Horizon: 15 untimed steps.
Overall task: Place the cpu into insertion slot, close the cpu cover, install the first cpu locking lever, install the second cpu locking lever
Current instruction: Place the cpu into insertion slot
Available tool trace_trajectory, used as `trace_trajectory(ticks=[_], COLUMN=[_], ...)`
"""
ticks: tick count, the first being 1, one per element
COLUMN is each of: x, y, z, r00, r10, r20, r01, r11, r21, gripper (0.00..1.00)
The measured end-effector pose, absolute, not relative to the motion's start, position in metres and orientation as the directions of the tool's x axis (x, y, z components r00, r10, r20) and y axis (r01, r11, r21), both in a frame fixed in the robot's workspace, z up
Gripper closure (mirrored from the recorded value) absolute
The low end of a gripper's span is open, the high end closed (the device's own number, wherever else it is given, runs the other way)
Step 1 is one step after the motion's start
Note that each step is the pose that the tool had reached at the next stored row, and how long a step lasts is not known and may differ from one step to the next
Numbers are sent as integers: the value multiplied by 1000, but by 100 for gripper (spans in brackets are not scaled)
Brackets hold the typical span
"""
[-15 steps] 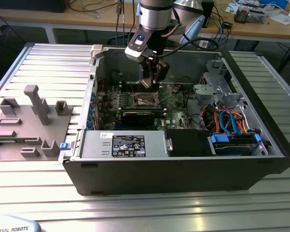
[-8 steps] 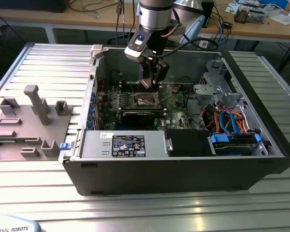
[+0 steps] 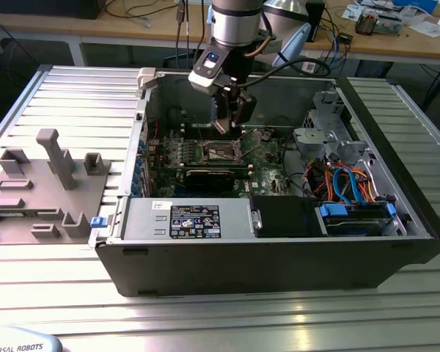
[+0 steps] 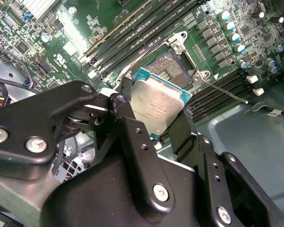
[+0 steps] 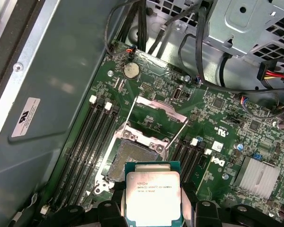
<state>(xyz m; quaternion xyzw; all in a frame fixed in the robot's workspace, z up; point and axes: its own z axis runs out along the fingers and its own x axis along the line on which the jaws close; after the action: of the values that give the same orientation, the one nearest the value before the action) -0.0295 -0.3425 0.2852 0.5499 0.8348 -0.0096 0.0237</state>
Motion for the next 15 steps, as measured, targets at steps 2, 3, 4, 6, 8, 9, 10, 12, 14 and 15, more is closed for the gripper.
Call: trace_trajectory(ticks=[2, 3, 4, 6, 8, 9, 10, 12, 14, 15], x=[-29, -30, -30, -30, -30, -30, -29, -29, -30, -29], y=[-342, -342, -342, -342, -342, -342, -343, -342, -342, -342], z=[285, 285, 285, 285, 285, 285, 285, 285, 285, 285], r00=[-386, -383, -380, -371, -364, -359, -357, -353, -349, -346], r10=[921, 922, 924, 927, 930, 932, 933, 934, 936, 937], r20=[-50, -50, -50, -50, -50, -51, -51, -51, -51, -51], r01=[922, 923, 925, 928, 931, 933, 934, 935, 937, 938], r11=[387, 384, 381, 372, 365, 360, 358, 354, 350, 347], r21=[10, 10, 10, 10, 10, 10, 10, 10, 10, 10], gripper=[45, 45, 45, 45, 45, 45, 45, 45, 45, 45])
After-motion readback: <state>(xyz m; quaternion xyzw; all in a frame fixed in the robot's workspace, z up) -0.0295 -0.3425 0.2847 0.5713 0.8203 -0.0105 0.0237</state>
